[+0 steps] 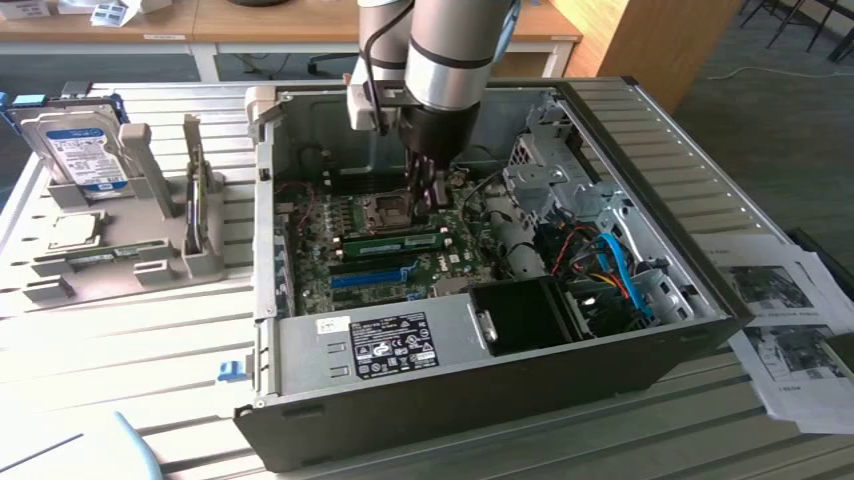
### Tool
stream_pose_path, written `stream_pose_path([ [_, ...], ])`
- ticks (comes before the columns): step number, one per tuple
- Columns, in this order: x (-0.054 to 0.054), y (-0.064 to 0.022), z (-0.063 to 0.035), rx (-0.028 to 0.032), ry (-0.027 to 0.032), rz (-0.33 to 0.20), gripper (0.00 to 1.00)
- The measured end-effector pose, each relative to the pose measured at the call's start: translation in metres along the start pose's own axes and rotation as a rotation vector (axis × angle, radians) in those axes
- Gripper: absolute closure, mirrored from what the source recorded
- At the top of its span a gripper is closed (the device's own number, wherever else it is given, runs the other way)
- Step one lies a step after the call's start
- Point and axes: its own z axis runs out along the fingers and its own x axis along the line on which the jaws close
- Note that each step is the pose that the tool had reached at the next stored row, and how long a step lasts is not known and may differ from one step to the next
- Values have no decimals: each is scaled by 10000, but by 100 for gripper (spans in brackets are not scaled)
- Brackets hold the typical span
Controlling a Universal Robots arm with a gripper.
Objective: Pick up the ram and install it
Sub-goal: 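Insert the ram into the slot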
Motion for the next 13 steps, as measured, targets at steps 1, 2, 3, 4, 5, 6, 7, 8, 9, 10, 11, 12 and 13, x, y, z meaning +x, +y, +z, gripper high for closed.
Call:
stream_pose_path([
  [1,0,1,-10,0,1,0,82],
  [2,0,1,-20,-1,1,0,82],
  [3,0,1,-31,0,3,0,82],
  [4,-1,2,-42,-1,3,0,82],
  [5,-1,2,-51,0,3,0,82],
  [6,-1,2,-60,0,3,0,82],
  [7,-1,3,-67,0,3,0,82],
  [8,-1,3,-74,0,3,0,82],
  [9,-1,3,-80,0,3,0,82],
  [10,-1,4,-87,0,4,0,82],
  [11,-2,4,-93,0,3,0,82],
  [12,-2,4,-98,0,4,0,82],
  [13,-2,4,-102,1,5,0,82],
])
